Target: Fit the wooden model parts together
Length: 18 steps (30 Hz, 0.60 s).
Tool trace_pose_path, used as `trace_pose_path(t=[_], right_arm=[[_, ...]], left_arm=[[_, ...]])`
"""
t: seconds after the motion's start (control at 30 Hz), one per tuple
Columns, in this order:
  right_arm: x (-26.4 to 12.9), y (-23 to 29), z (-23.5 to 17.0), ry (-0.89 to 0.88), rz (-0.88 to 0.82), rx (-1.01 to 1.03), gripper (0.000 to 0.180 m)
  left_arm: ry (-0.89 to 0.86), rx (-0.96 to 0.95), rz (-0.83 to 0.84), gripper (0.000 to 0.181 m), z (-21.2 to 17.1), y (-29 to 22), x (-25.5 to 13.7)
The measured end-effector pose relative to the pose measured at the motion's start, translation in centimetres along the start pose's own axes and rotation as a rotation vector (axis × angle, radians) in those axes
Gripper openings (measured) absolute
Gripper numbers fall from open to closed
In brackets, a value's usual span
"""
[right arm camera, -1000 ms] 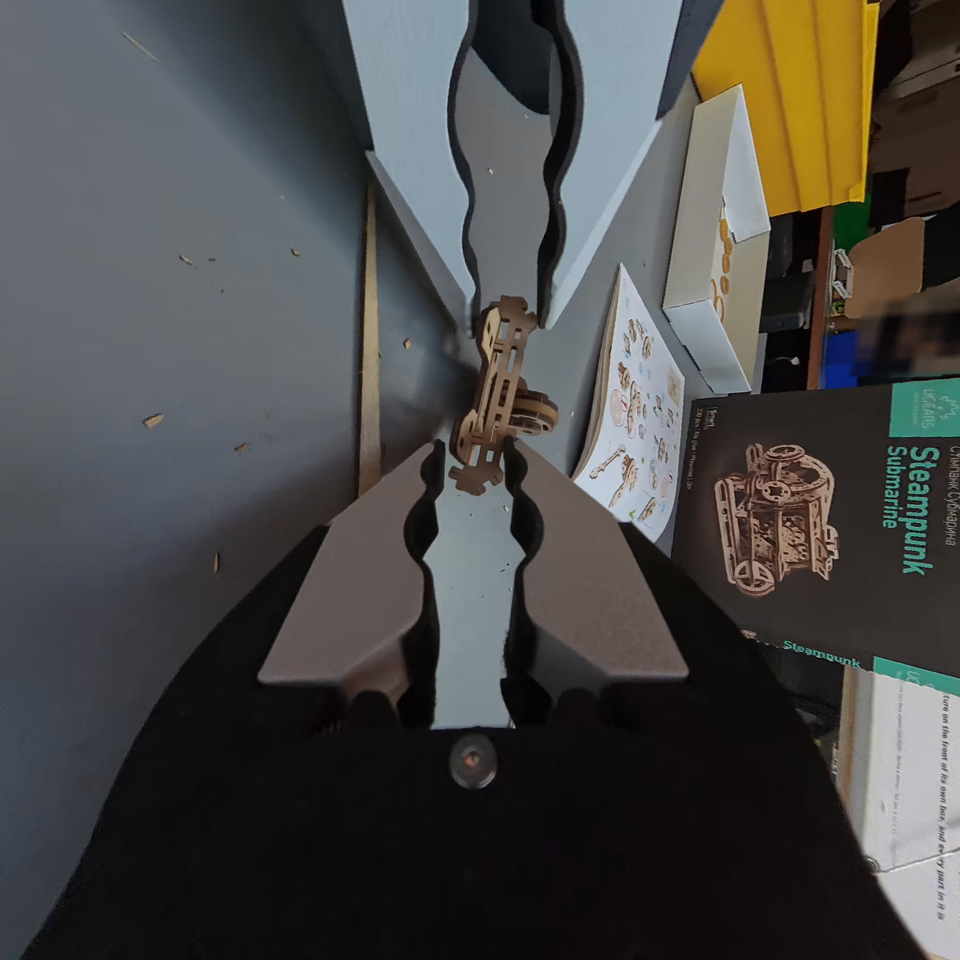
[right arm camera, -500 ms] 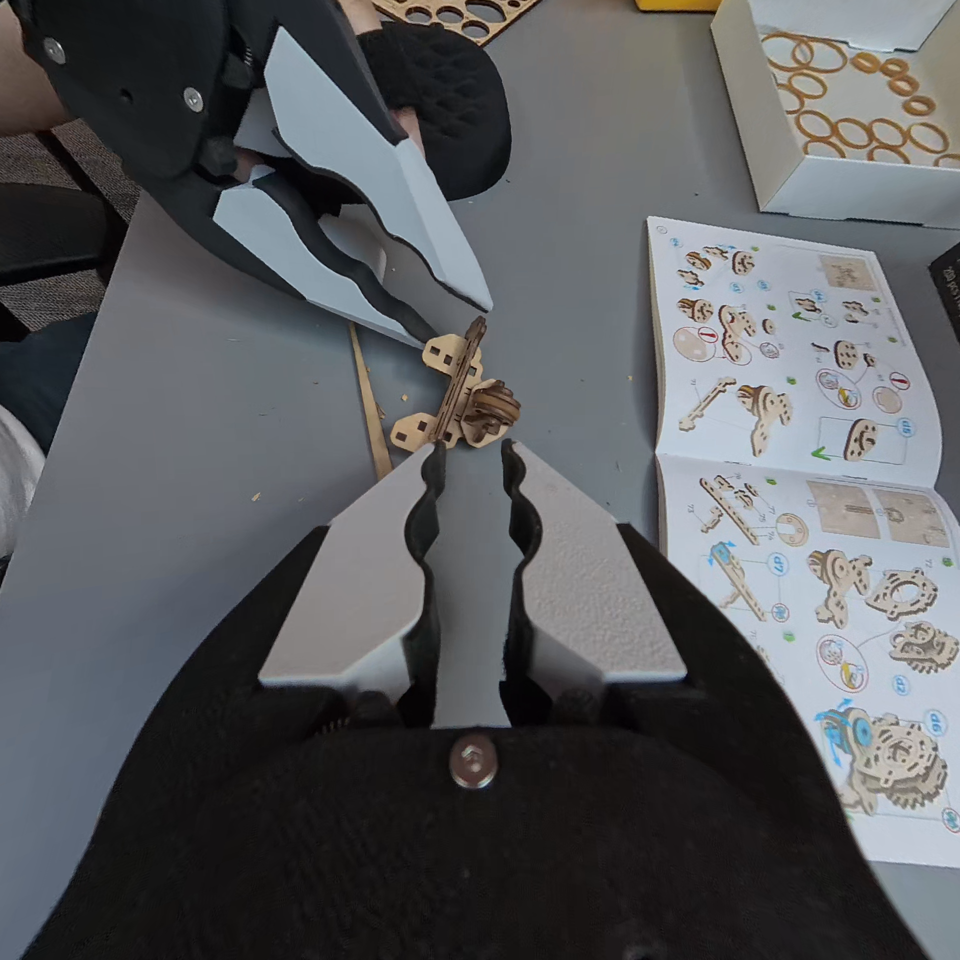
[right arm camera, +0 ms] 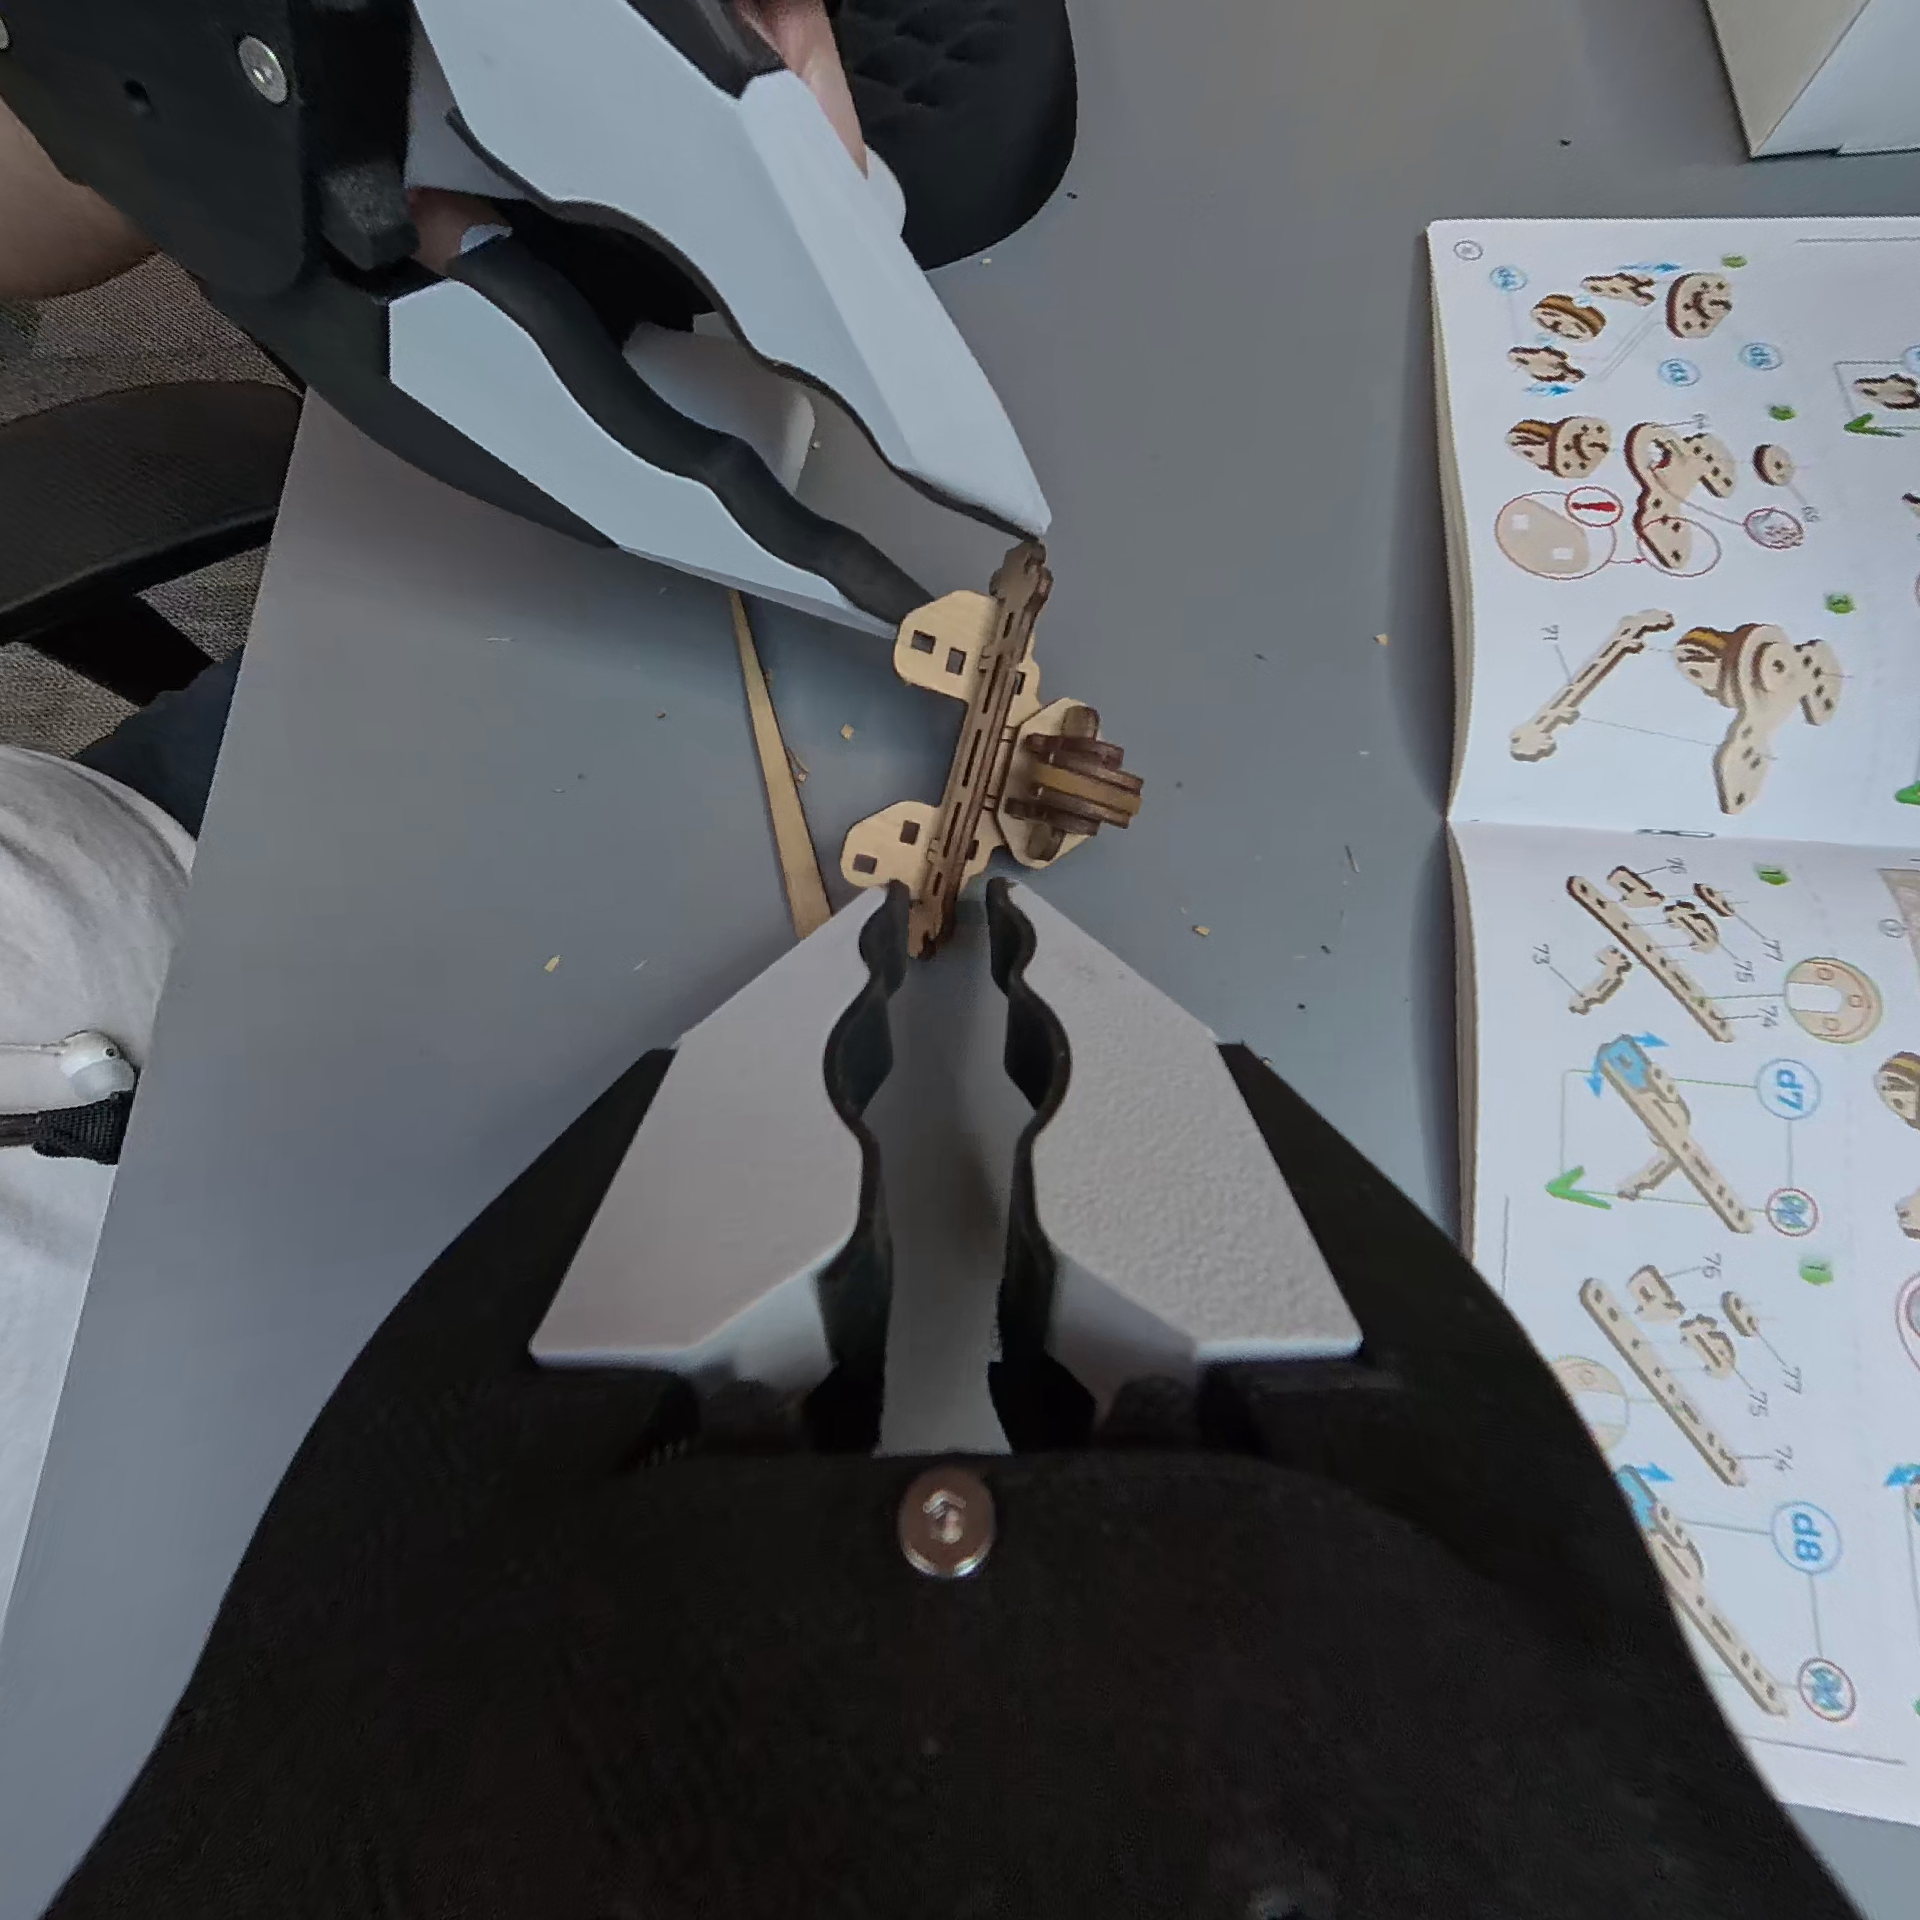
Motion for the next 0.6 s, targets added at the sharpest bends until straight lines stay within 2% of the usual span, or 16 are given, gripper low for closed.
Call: trace_pose_path(t=[0.2, 0.43, 0.6], right_arm=[[-1.1, -0.4, -0.7, -0.039, 0.027, -0.097, 0.023], [-1.5, -0.7, -1.4, -0.014, 0.033, -0.112, 0.026], [-2.0, -1.1, -1.1, -0.042, 0.002, -0.136, 0.02]], left_arm=[[-0.015, 0.011, -0.008, 0.019, 0.8, 0.2, 0.2], [-0.014, 0.039, -0.024, 0.016, 1.5, 0.3, 0.3], [-0.024, 0.045, -0.029, 0.015, 2.0, 0.6, 0.4]])
Point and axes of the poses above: each gripper's, where its closed fingertips meet, x out along the fingers, z out of its top, y = z × x across the jaws, the point moved 2 cm from there along -x, back along the fingers, and after that the axes turned 4 degrees about -z, right-handed, at the moved point
